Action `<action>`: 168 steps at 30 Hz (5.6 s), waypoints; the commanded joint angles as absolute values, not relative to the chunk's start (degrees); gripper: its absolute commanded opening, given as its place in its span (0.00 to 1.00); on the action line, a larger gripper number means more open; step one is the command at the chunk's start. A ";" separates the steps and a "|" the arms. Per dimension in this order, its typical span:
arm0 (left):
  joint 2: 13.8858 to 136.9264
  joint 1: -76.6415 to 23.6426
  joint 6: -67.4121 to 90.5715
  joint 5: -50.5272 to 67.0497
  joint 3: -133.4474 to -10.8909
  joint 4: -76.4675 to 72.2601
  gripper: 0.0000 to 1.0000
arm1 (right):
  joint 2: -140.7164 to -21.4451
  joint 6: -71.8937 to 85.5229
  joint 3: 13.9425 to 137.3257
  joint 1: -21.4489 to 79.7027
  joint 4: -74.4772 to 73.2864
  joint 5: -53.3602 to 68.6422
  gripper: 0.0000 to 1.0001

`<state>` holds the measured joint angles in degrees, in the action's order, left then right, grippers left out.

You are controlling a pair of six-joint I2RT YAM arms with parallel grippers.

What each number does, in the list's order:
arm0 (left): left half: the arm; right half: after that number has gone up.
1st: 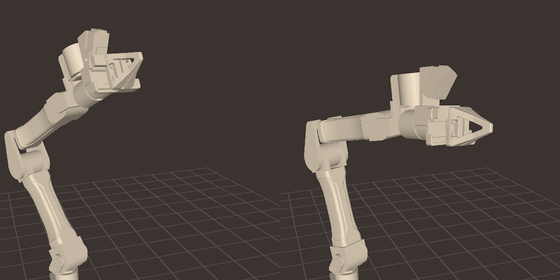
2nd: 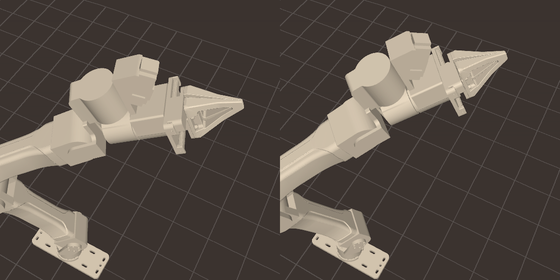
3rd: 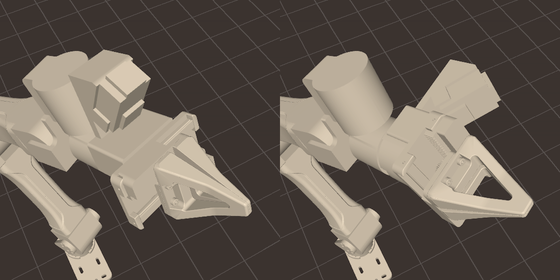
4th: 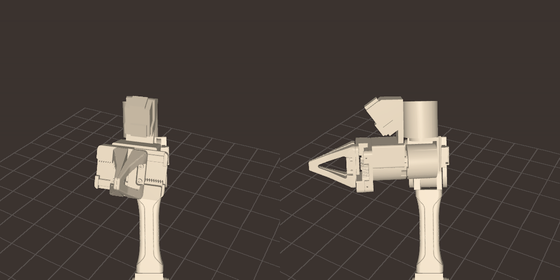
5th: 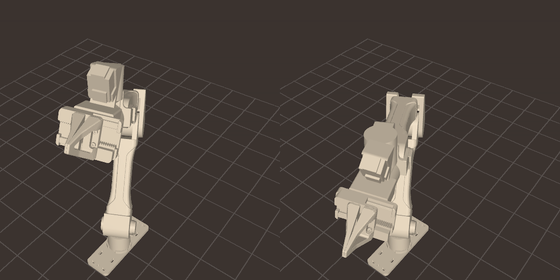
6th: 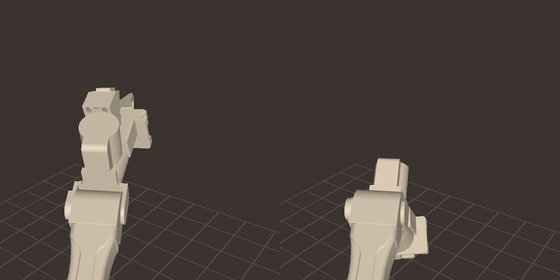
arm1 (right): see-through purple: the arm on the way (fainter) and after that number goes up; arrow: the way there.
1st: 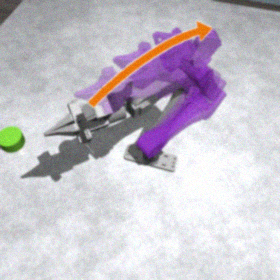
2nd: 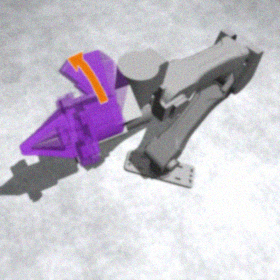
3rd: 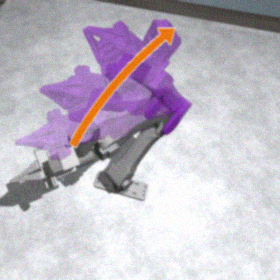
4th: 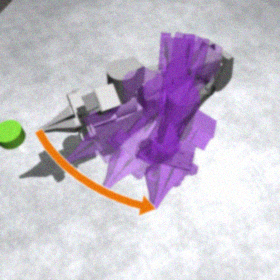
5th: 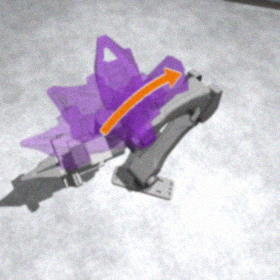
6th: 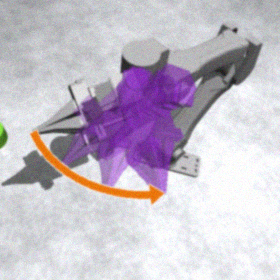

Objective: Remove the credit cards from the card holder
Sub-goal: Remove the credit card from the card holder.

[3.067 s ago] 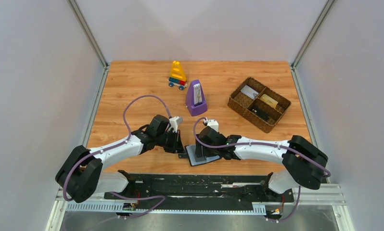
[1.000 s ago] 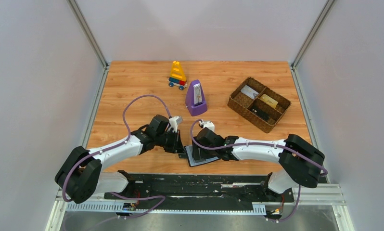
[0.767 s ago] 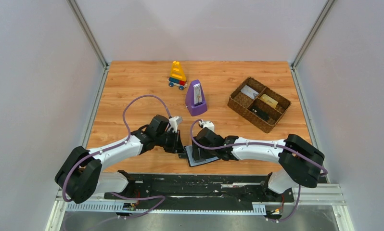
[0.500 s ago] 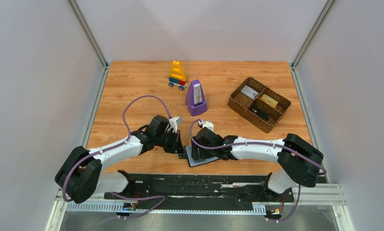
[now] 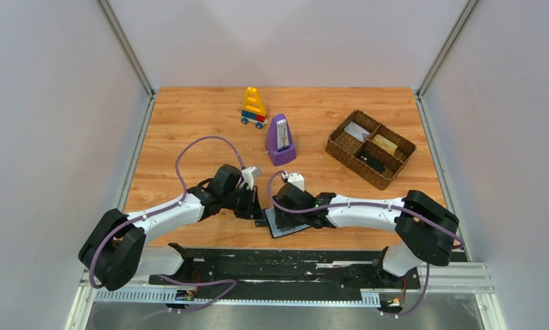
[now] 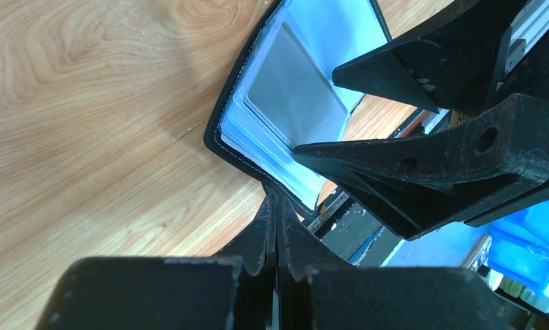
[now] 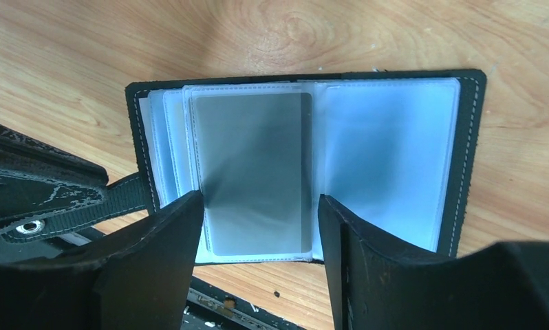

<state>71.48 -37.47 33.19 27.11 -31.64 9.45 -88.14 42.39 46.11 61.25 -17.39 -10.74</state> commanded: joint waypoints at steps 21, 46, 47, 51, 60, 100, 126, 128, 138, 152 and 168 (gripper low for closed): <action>70.74 -37.64 33.02 28.28 -32.61 8.02 0.00 | -87.01 42.69 49.75 63.81 -25.30 -22.73 0.60; 71.36 -37.62 32.96 27.76 -31.64 7.28 0.00 | -83.52 42.47 49.32 63.81 -26.95 -25.06 0.58; 71.41 -37.66 32.96 27.62 -31.64 7.33 0.00 | -83.46 42.57 49.31 63.81 -27.04 -25.16 0.58; 71.36 -37.64 32.75 26.95 -31.50 7.91 0.00 | -83.07 42.63 49.14 63.81 -27.34 -25.35 0.58; 70.32 -37.64 32.56 24.69 -31.73 9.84 0.00 | -80.84 43.46 49.21 63.68 -30.53 -27.35 0.58; 75.69 -37.39 44.19 24.91 -36.71 -2.65 0.33 | -75.15 32.24 38.34 38.99 -4.49 17.75 0.31; 90.55 -39.63 47.61 21.53 -30.41 -17.63 0.31 | -85.67 35.83 34.10 37.71 4.65 18.20 0.22; 90.82 -39.65 47.63 21.88 -30.33 -18.19 0.31 | -85.78 36.04 33.57 37.71 4.70 17.82 0.22; 91.32 -39.81 48.84 23.56 -29.65 -21.30 0.32 | -86.13 37.38 30.22 37.64 6.89 18.26 0.16; 93.18 -39.81 52.93 26.89 -27.38 -29.75 0.24 | -85.79 37.75 29.47 37.71 7.03 17.79 0.12; 86.37 -39.62 56.29 23.62 -26.17 -24.48 0.00 | -85.02 38.06 28.80 35.56 5.71 16.79 0.11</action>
<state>90.08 -39.38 56.58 25.54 -26.46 -27.46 -85.14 38.76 30.04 36.36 7.62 18.65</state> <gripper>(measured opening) 0.007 0.116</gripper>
